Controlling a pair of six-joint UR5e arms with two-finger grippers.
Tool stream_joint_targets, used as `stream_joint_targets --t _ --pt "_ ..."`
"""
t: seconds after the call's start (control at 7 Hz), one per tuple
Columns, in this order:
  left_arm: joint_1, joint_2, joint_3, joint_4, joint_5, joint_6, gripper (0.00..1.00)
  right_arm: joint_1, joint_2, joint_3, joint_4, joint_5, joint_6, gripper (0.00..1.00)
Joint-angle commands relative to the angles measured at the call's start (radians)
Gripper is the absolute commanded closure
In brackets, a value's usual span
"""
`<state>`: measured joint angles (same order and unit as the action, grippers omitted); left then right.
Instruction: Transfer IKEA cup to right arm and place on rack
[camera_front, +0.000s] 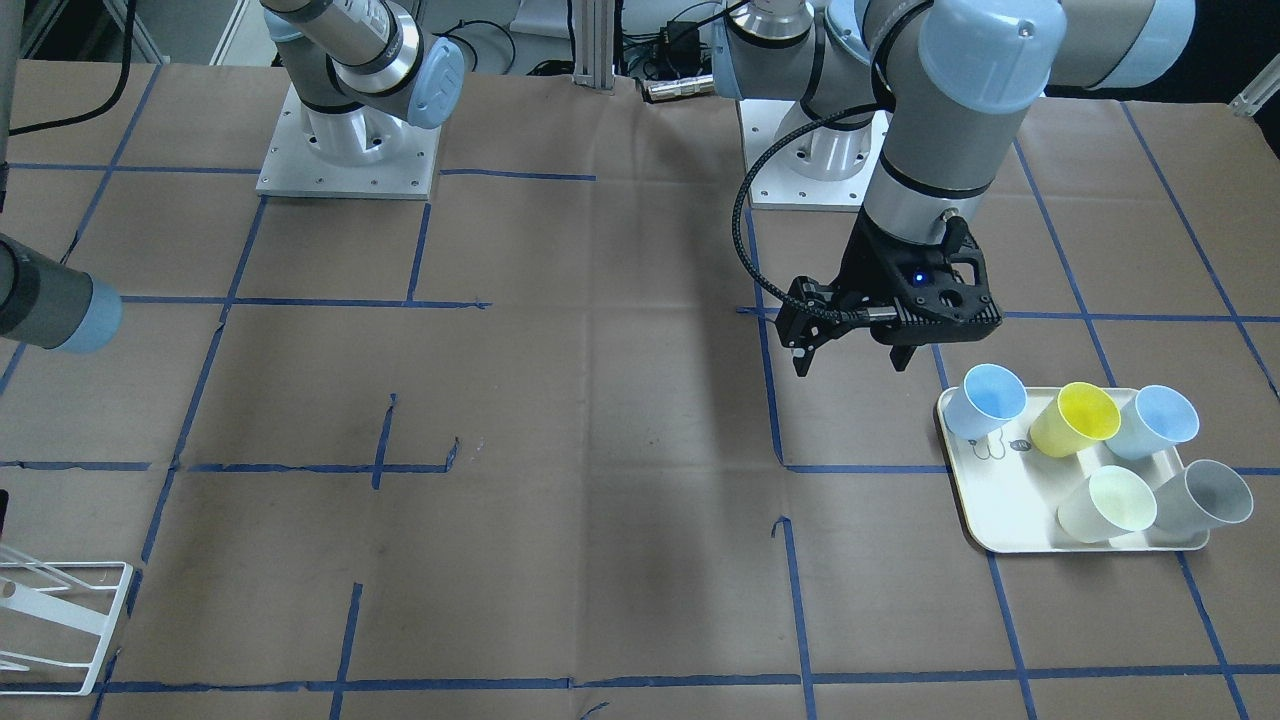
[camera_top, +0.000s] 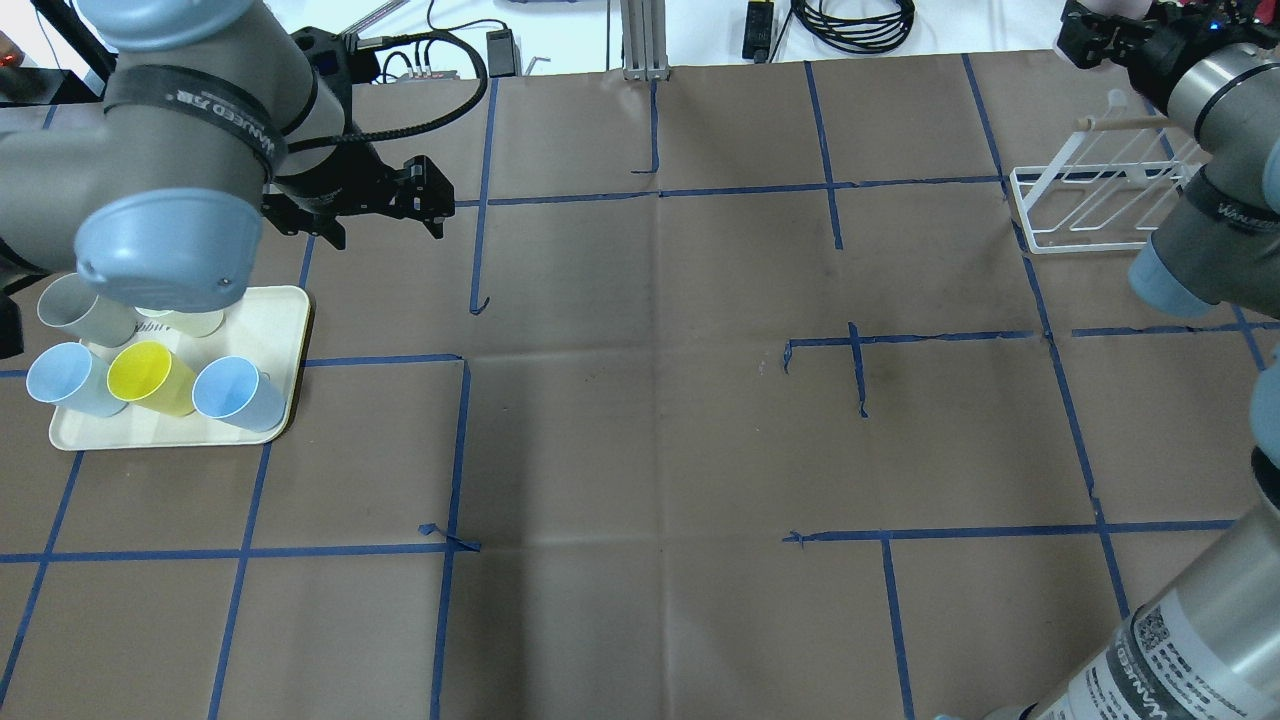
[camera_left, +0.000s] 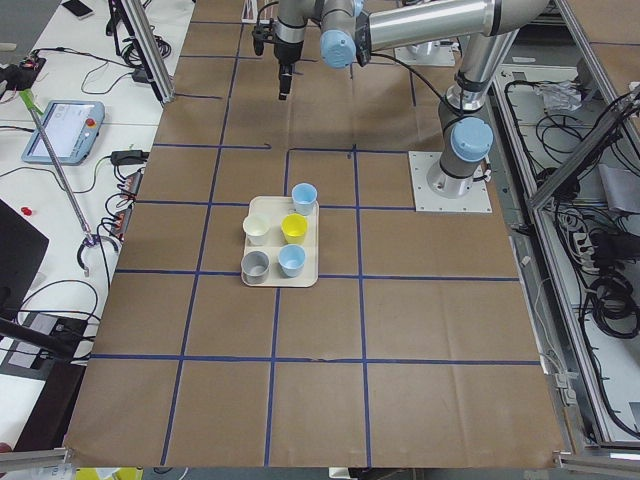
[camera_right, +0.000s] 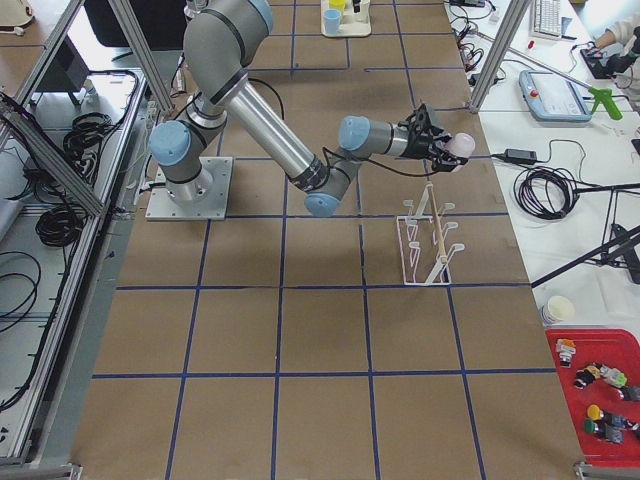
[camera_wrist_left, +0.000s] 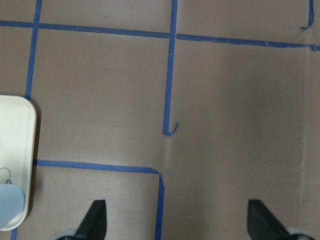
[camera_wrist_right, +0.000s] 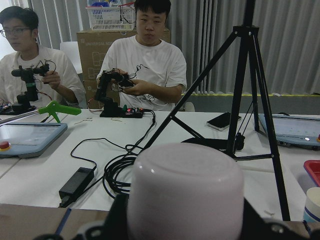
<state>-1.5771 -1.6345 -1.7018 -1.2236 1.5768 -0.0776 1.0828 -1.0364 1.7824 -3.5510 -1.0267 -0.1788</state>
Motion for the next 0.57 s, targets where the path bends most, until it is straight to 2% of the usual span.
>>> stream_joint_targets --t 0.0,0.29,0.43 --pt "0.014 0.048 0.048 -0.169 -0.004 0.071 0.01 -0.038 0.057 -0.061 0.003 0.072 -0.051 0.67" --pt "0.031 0.093 0.051 -0.269 -0.018 0.087 0.01 -0.055 0.091 -0.080 -0.011 0.079 -0.057 0.69" --pt "0.035 0.094 0.051 -0.272 -0.026 0.087 0.01 -0.069 0.093 -0.074 -0.031 0.079 -0.057 0.69"
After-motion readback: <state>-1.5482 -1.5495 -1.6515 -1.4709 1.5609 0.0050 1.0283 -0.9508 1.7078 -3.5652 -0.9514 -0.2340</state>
